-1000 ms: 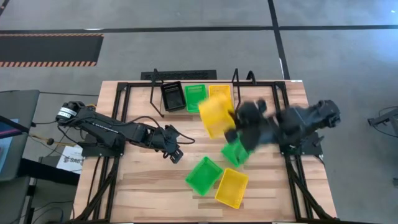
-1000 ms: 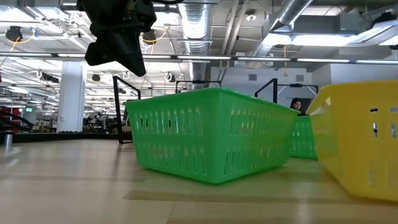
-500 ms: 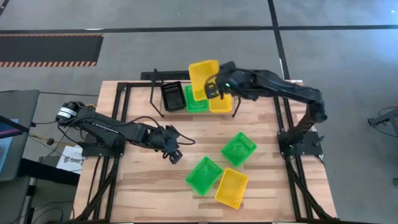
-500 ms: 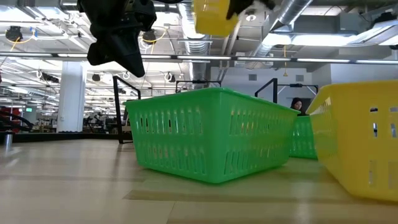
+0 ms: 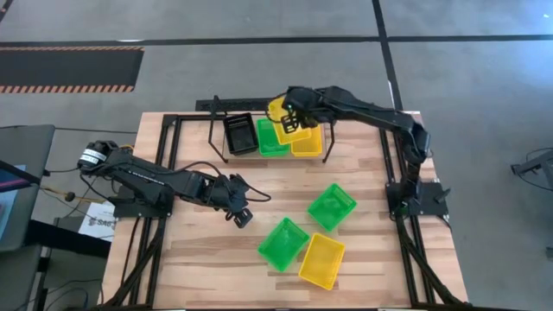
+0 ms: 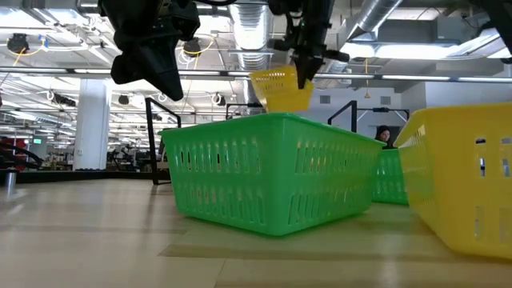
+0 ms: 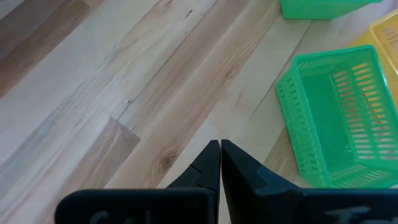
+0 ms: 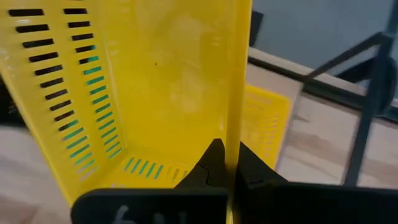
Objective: Stack baskets on shelf by color
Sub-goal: Stack the right yellow bin on top of the yellow bin on the shelf
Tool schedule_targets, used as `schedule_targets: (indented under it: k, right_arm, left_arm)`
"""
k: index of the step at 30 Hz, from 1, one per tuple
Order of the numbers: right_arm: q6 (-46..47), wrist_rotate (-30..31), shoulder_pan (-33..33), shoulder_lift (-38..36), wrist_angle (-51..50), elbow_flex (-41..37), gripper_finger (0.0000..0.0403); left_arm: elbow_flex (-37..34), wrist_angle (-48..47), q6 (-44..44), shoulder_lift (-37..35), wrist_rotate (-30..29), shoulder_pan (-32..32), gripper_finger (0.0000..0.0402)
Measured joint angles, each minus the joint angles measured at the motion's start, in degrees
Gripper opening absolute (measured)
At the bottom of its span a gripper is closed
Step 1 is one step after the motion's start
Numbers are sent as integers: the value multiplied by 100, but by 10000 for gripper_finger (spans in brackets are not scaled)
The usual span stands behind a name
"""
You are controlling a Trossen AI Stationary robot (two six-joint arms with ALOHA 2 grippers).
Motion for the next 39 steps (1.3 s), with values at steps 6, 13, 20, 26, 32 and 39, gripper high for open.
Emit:
schedule_targets:
  k: [6, 13, 20, 26, 32, 39]
  right_arm:
    - [-167, -369, -461, 12, -84, 7, 3]
    - [-176, -685, -655, -82, -368, 8, 3]
    - [-111, -710, -546, -69, -697, 9, 3]
    - [39, -482, -485, -73, -834, -152, 3]
    - [83, -733, -482, -80, -280, -758, 3]
    - [175, -893, -530, -82, -11, -1283, 3]
  left_arm:
    - [0, 3, -2, 0, 2, 0, 0]
    - [0, 3, -4, 0, -2, 1, 0]
    - [0, 2, -2, 0, -4, 0, 0]
    - [0, 2, 9, 0, -4, 0, 0]
    - [0, 2, 3, 0, -2, 1, 0]
    - [0, 2, -3, 2, 32, 0, 0]
